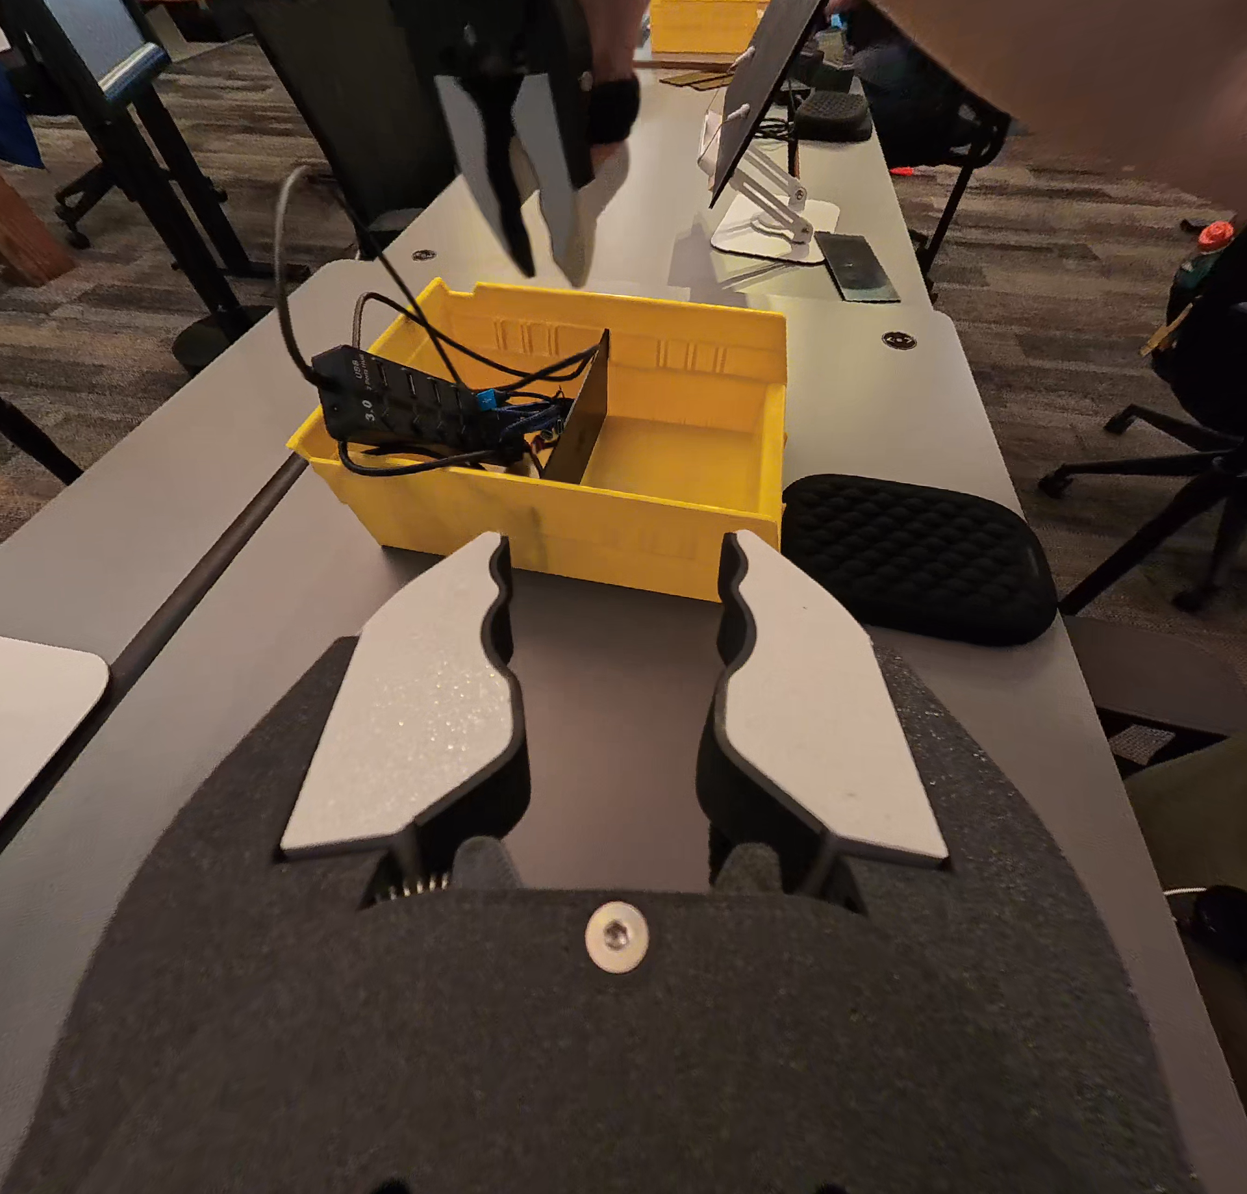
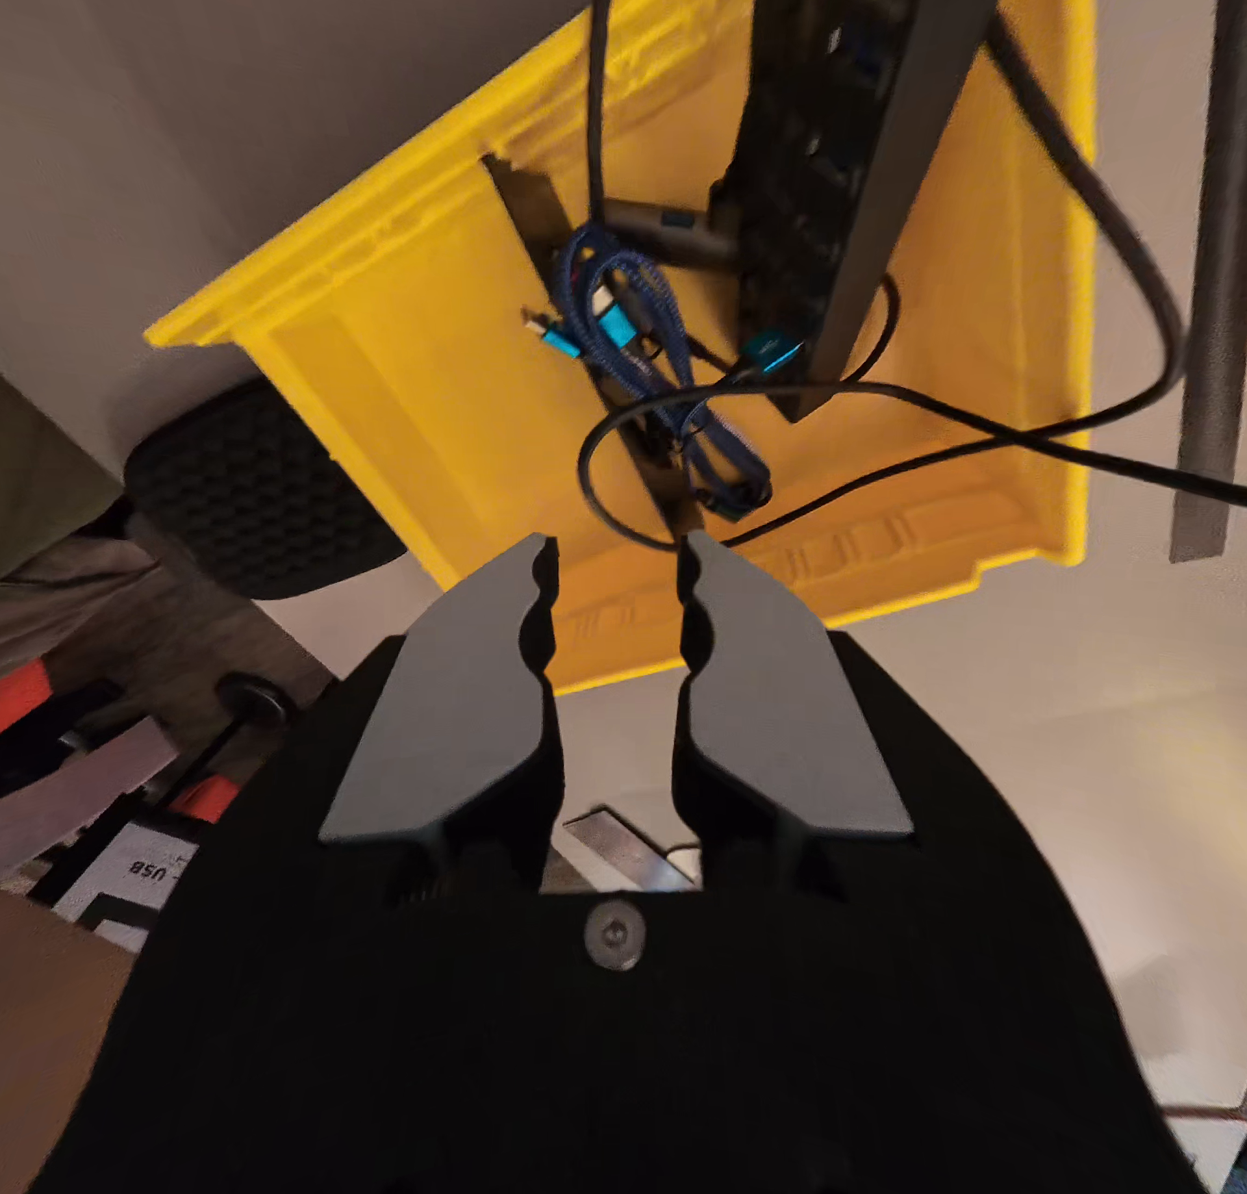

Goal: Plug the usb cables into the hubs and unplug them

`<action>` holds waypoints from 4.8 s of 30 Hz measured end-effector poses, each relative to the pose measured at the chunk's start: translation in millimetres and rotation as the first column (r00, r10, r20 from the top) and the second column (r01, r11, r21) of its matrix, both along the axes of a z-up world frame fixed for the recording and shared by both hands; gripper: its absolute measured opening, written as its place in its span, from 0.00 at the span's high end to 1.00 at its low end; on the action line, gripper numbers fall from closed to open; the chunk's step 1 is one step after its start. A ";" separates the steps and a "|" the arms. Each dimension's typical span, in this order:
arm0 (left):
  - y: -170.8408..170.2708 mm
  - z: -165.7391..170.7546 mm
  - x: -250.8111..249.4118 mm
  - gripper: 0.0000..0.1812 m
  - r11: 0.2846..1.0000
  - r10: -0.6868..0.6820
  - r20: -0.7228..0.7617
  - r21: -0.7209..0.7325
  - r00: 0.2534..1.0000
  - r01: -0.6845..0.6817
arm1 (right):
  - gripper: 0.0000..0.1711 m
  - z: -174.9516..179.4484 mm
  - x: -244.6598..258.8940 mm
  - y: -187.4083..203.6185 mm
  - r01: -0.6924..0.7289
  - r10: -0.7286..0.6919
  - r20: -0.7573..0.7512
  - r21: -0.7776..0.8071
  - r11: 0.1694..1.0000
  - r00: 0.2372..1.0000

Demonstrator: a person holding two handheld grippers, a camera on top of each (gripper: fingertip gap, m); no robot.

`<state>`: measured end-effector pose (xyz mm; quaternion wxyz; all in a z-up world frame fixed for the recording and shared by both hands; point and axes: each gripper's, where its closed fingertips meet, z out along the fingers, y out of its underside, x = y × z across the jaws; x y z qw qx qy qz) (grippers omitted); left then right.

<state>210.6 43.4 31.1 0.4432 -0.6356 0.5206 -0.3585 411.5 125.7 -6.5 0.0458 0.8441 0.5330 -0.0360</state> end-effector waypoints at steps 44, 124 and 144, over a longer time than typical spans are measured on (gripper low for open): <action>9.8 -23.7 -489.3 0.78 0.265 0.828 -0.487 -0.097 0.278 -0.959 | 0.72 -13.9 89.6 -49.0 0.803 -0.616 -0.515 0.382 0.457 0.596; 21.4 3.5 -328.9 0.86 0.630 0.677 -0.422 -0.091 0.603 -0.771 | 0.83 -33.1 -344.2 23.5 0.505 -0.238 -0.523 0.457 0.732 0.818; 18.5 10.1 -315.0 0.87 0.688 0.643 -0.407 -0.067 0.649 -0.723 | 0.87 -104.4 -341.9 53.2 0.712 -0.677 -0.221 0.240 0.660 0.702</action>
